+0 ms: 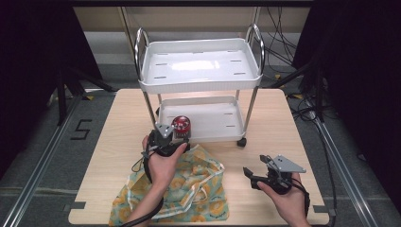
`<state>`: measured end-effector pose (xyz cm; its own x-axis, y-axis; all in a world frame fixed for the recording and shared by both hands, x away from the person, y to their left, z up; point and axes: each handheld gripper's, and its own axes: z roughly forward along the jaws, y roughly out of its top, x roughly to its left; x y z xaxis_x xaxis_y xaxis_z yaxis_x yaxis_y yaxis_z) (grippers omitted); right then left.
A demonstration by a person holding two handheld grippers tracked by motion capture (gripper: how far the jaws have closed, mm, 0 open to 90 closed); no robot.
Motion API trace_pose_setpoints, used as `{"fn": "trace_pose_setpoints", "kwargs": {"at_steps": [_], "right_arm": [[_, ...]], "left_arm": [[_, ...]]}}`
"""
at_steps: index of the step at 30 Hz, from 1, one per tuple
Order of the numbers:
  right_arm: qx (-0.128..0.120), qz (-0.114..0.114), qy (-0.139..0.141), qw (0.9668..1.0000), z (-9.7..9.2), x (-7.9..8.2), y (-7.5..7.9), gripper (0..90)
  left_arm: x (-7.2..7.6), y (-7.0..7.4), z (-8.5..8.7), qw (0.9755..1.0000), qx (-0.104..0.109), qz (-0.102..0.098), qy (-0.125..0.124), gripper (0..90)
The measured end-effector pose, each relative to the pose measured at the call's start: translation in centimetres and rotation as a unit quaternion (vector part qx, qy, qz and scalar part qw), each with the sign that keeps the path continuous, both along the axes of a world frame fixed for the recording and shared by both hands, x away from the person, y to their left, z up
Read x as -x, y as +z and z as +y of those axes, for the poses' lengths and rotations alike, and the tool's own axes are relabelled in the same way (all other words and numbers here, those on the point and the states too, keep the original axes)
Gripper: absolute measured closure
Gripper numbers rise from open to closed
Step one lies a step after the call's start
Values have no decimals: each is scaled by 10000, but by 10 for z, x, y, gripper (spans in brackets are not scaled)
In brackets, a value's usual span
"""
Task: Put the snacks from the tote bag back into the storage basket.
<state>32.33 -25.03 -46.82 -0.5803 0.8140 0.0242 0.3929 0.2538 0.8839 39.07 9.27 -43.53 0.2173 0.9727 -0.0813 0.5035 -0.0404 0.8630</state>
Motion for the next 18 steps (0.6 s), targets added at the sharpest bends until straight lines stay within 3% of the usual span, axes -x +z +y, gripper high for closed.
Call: {"fn": "trace_pose_setpoints", "kwargs": {"at_steps": [5, 10, 11, 14, 18], "right_arm": [[-39, 176, -120, 9998, 2, 3, 0, 222], [-71, 68, -29, 9999, 2, 0, -1, 222], [-268, 329, -150, 9990, 5, 4, -1, 222], [-154, 247, -147, 9995, 3, 3, -1, 222], [-236, 285, -161, 9992, 4, 4, -1, 222]], "left_arm": [[14, -1, 11, 9999, -54, -42, -133, 153], [24, -6, 17, 9994, -101, -136, -296, 160], [27, -9, 18, 9993, -123, -141, -324, 160], [36, -17, 23, 9989, -146, -181, -409, 163], [46, -25, 32, 9984, -247, -225, -447, 167]]}}
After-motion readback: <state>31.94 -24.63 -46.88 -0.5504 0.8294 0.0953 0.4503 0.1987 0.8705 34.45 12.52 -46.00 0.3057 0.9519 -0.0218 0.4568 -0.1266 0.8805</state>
